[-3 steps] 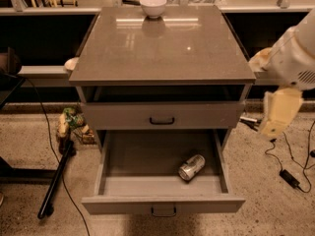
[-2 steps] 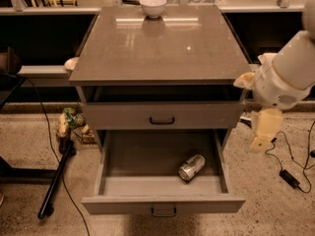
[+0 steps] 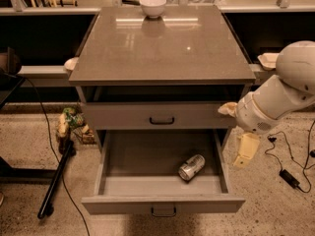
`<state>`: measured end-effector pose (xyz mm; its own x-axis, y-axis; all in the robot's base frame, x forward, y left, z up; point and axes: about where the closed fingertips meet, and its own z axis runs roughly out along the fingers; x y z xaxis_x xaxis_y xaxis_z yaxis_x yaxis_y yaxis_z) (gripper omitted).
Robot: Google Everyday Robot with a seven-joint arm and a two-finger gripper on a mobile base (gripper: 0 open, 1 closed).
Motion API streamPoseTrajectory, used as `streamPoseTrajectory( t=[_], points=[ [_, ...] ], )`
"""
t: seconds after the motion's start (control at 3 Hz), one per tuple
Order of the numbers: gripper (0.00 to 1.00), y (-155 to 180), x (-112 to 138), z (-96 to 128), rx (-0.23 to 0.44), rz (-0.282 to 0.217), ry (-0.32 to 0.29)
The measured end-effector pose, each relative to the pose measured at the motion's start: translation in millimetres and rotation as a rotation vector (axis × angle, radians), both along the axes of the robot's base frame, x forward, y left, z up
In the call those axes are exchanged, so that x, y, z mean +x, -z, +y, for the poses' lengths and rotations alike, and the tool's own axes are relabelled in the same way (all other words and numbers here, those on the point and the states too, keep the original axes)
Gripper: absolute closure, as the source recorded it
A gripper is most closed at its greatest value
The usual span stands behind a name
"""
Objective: Pick 7up can from middle drawer and place on counter
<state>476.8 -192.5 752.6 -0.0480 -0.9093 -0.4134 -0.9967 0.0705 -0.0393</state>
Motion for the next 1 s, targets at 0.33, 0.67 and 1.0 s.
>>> streamPoseTrajectory(
  t=[0.33, 0.67, 1.0],
  points=[
    [0.00, 0, 0, 0, 0.000, 0.000, 0.000],
    [0.00, 89, 23, 7, -0.072, 0.010, -0.081],
    [0.00, 137, 35, 12, -0.096, 0.007, -0.125]
  ],
)
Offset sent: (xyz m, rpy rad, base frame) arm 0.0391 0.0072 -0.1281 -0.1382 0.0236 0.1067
